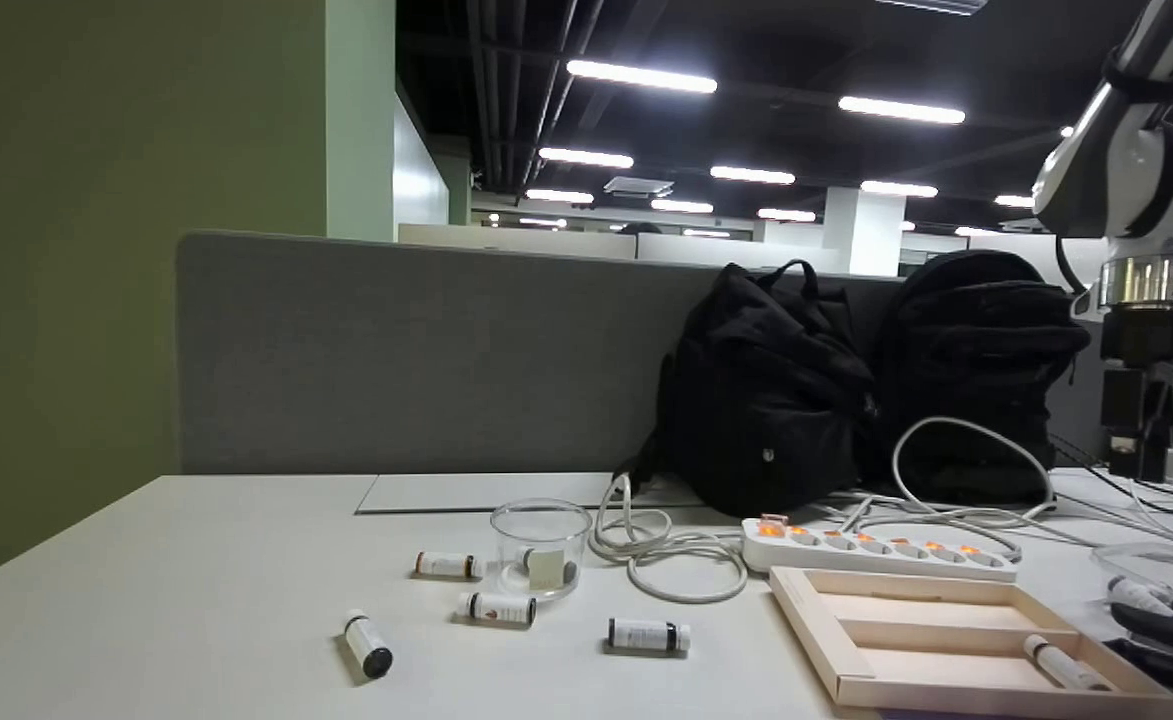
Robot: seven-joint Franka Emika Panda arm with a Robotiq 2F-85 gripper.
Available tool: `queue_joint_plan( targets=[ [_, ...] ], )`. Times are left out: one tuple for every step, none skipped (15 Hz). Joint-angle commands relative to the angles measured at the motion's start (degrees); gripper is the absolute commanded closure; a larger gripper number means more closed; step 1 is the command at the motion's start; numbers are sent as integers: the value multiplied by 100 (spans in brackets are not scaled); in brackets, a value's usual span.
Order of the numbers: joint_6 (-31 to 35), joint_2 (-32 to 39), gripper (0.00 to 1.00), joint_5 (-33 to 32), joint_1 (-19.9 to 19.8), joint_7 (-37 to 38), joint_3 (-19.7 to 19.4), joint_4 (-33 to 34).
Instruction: Press down the stapler.
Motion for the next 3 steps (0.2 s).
queue_joint_plan(
  targets=[
    [-13, -12, 18, 34, 110, -2, -127, 6],
    [-12, -22, 11, 31, 118, 11, -145, 5],
    [-12, -25, 7, 30, 119, 16, -153, 4]
  ],
)
